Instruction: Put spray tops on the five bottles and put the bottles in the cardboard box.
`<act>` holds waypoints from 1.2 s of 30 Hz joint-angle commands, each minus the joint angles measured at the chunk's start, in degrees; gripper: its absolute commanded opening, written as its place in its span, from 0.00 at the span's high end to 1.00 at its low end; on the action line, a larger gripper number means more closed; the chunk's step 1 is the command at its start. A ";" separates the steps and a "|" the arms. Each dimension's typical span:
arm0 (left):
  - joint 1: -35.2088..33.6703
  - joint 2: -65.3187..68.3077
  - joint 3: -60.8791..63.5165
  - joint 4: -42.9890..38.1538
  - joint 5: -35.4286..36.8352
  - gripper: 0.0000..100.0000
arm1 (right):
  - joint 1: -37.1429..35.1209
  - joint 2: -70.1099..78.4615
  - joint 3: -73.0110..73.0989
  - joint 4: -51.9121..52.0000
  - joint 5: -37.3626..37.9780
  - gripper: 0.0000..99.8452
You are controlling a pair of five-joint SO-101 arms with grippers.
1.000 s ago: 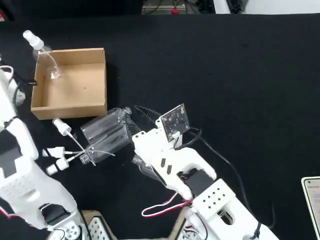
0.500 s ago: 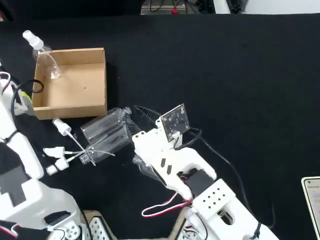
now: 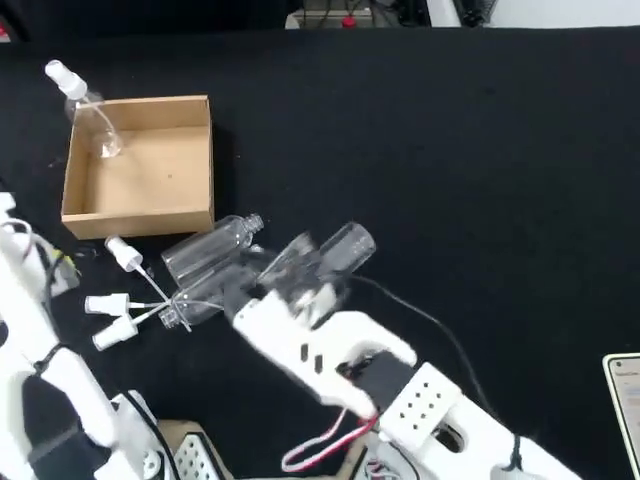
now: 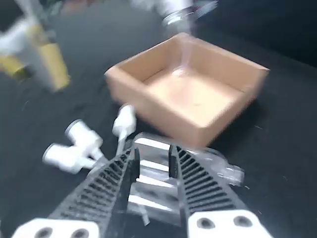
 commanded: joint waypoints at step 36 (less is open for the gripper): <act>-4.00 -2.55 22.46 -32.35 18.20 0.79 | -1.32 45.23 -39.87 34.64 50.37 0.72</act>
